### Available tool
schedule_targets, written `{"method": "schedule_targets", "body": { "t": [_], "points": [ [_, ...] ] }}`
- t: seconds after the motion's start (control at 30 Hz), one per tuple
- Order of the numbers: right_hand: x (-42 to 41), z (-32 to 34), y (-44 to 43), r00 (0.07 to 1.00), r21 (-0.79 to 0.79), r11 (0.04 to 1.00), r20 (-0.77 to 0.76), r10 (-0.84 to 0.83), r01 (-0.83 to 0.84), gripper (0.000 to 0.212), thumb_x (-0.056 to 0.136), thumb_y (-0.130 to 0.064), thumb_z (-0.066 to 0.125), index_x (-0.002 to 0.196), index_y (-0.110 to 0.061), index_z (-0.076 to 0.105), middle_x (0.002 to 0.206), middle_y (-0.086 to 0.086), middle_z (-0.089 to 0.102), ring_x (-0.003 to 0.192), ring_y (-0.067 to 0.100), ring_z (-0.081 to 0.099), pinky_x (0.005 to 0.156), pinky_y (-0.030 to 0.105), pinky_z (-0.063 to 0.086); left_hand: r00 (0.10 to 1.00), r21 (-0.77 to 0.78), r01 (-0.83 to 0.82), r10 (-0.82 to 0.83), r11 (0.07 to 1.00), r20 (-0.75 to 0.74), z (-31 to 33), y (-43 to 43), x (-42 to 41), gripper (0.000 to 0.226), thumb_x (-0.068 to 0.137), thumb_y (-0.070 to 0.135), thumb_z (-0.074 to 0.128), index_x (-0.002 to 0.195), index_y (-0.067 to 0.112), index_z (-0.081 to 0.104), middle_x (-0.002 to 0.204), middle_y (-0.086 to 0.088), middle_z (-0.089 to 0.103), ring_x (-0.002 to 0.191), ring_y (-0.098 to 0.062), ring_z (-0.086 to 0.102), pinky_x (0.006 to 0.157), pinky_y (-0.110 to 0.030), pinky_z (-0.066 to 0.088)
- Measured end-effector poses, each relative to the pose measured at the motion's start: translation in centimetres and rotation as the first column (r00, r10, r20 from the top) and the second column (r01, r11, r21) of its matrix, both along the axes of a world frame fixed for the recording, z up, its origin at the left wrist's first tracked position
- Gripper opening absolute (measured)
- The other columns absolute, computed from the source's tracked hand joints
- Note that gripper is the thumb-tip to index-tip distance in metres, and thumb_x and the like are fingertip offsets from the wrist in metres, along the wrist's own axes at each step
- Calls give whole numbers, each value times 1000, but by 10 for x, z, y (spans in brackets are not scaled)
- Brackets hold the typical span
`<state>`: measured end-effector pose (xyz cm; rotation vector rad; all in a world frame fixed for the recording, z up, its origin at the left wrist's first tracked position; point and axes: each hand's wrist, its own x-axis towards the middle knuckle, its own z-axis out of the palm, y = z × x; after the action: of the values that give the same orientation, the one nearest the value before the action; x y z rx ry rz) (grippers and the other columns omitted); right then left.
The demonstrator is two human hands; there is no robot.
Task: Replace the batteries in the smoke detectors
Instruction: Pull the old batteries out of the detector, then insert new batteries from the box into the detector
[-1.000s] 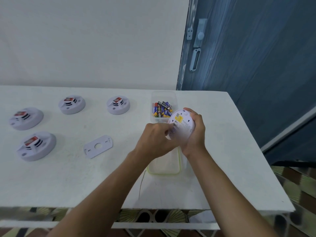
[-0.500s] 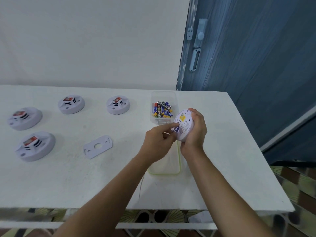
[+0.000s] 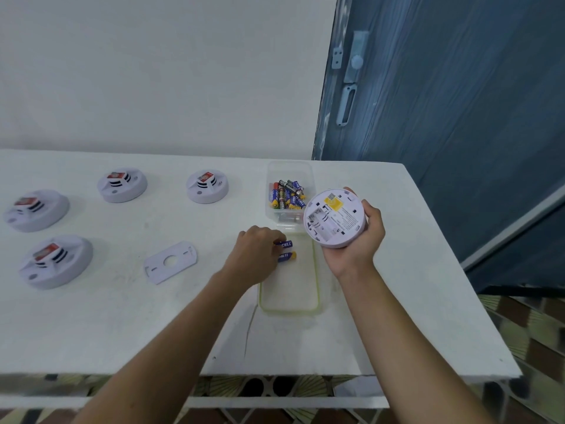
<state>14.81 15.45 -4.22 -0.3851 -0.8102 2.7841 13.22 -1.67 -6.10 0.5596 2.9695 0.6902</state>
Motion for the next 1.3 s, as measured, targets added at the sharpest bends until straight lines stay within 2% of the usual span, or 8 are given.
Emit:
{"method": "schedule_targets", "body": {
  "t": [0.23, 0.37, 0.53, 0.7, 0.83, 1.03, 1.2, 1.3],
  "points": [
    [-4, -1, 4, 1000, -7, 1000, -2, 7, -7, 34, 91, -38, 45, 103, -19, 71, 106, 7, 66, 94, 28, 63, 83, 39, 51, 998, -1, 66, -66, 998, 18, -2, -1, -2, 29, 96, 17, 47, 114, 16, 70, 106, -8, 68, 99, -28, 55, 88, -42, 45],
    [-8, 1, 7, 1000, -6, 1000, -8, -13, 13, 34, 92, -37, 45, 101, -18, 70, 102, 7, 67, 91, 26, 64, 81, 37, 52, 997, 36, 73, -72, 997, -21, 5, -3, -5, 28, 95, 17, 51, 115, 16, 70, 108, -4, 68, 99, -22, 59, 86, -29, 43],
    [-15, 0, 15, 1000, -25, 999, -2, -23, 23, 36, 93, -38, 43, 104, -18, 70, 105, 8, 67, 101, 31, 61, 88, 42, 48, 981, 232, 40, 6, 972, -194, 25, 7, -17, 13, 89, 16, 60, 89, 16, 73, 86, 7, 69, 68, -9, 57, 67, -17, 39],
    [-24, 0, 21, 1000, -15, 999, -3, -31, 31, 37, 91, -40, 45, 108, -18, 70, 114, 11, 64, 112, 36, 58, 103, 49, 43, 978, 335, -10, 79, 942, -193, 46, 27, -51, 16, 88, 9, 59, 94, 11, 73, 87, 1, 73, 74, -15, 62, 68, -18, 39],
    [-30, 3, 26, 999, 5, 999, 30, -42, 42, 37, 95, -39, 42, 106, -18, 70, 107, 8, 68, 103, 29, 61, 89, 41, 50, 993, 191, -88, 101, 978, -61, 46, 42, -92, 31, 88, -3, 49, 106, 10, 71, 106, -7, 71, 88, -19, 62, 71, -17, 39],
    [-41, 6, 33, 998, 31, 999, 48, -45, 43, 36, 96, -38, 41, 106, -18, 70, 104, 8, 68, 98, 29, 63, 84, 39, 52, 994, -205, 108, -109, 973, 6, 36, 62, -130, 46, 81, -7, 53, 120, 12, 68, 124, -9, 63, 114, -27, 57, 92, -29, 46],
    [-51, 3, 40, 998, 29, 998, 40, -52, 50, 37, 94, -39, 42, 106, -18, 70, 105, 9, 68, 104, 32, 60, 90, 44, 47, 994, -233, 85, -98, 969, -44, 27, 66, -146, 19, 86, 4, 62, 100, 12, 72, 109, -7, 64, 101, -26, 59, 81, -34, 50],
    [-54, 2, 42, 998, 24, 998, 29, -53, 52, 36, 93, -39, 43, 105, -18, 70, 104, 8, 68, 104, 32, 59, 89, 43, 47, 999, -71, 48, -50, 996, -21, 27, 63, -148, 9, 92, 12, 57, 99, 9, 62, 102, -7, 66, 92, -26, 60, 74, -34, 49]
  ]
}}
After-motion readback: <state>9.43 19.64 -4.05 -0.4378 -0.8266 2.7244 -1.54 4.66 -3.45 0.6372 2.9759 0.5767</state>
